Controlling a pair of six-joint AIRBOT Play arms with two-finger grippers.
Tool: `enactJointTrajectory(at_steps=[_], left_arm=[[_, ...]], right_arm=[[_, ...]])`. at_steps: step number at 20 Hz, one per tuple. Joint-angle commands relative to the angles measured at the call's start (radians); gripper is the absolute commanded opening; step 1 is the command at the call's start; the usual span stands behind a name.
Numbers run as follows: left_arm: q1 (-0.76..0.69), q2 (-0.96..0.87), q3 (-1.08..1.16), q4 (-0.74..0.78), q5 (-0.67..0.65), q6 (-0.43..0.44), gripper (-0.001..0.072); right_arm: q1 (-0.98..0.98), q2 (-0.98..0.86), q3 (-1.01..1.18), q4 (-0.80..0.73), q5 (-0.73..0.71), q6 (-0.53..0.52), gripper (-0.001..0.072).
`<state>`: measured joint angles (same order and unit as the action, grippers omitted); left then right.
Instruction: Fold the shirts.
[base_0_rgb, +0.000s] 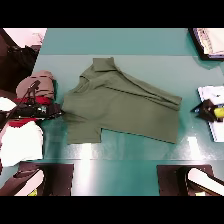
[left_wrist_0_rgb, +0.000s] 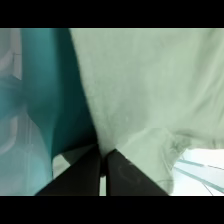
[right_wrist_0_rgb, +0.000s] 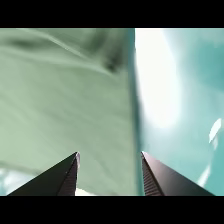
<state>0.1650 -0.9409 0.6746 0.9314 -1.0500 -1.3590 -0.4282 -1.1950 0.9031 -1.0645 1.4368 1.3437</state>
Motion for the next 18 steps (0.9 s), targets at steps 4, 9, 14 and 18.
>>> enactJointTrajectory(at_steps=[4,9,14,18], left_arm=[[0.047,0.0,0.012,0.008,-0.006,0.028,0.0026],[0.047,0.0,0.012,0.008,-0.006,0.028,0.0026],[0.047,0.0,0.012,0.008,-0.009,0.029,0.0026],[0.047,0.0,0.012,0.008,-0.014,0.031,0.0026]], right_arm=[[0.025,0.001,-0.346,-0.043,0.03,-0.056,0.0441],[0.155,0.001,-0.454,0.056,-0.089,-0.055,0.0441],[0.243,0.021,-0.453,0.074,-0.118,-0.055,0.0188],[0.217,0.177,-0.453,0.066,-0.171,-0.03,0.0184]])
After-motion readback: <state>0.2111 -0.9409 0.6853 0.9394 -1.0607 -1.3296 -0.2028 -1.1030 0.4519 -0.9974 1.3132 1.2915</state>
